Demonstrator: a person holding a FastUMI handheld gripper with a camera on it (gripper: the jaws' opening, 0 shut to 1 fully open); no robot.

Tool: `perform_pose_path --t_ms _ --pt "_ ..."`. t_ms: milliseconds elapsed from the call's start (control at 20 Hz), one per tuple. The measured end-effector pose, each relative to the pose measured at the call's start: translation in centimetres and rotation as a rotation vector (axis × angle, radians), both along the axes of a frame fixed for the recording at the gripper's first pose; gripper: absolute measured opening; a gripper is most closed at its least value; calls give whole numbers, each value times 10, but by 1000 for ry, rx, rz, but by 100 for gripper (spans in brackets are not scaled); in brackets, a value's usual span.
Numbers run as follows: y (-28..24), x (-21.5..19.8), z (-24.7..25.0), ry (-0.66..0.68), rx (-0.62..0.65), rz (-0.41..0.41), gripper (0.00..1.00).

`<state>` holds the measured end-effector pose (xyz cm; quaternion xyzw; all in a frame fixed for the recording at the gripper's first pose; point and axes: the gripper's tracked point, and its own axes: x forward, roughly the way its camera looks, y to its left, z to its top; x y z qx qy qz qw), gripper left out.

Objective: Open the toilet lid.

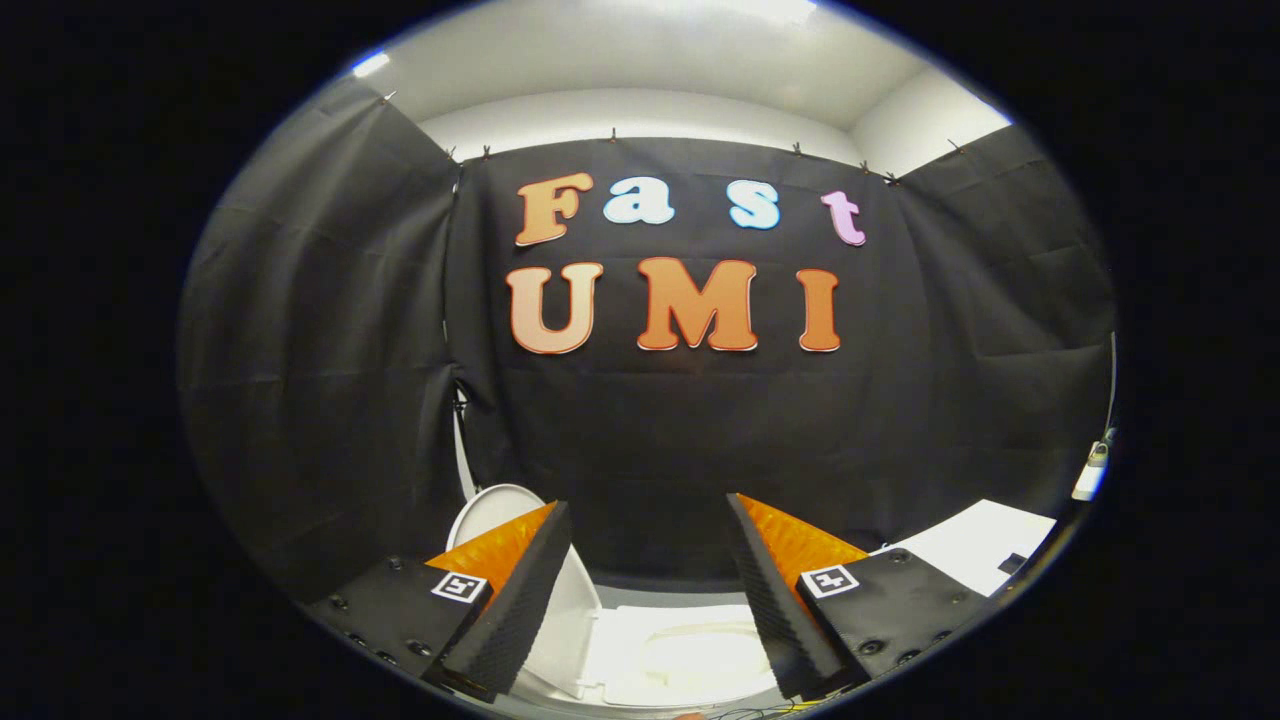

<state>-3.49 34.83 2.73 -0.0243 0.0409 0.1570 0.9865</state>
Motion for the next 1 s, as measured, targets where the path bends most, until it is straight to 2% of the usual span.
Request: perform_pose_path --t_ms 200,450,1000 --pt "-30 6 9 -8 8 -61 99" --pt "-41 9 8 3 33 -81 99" --pt "-31 9 0 9 18 -74 99"
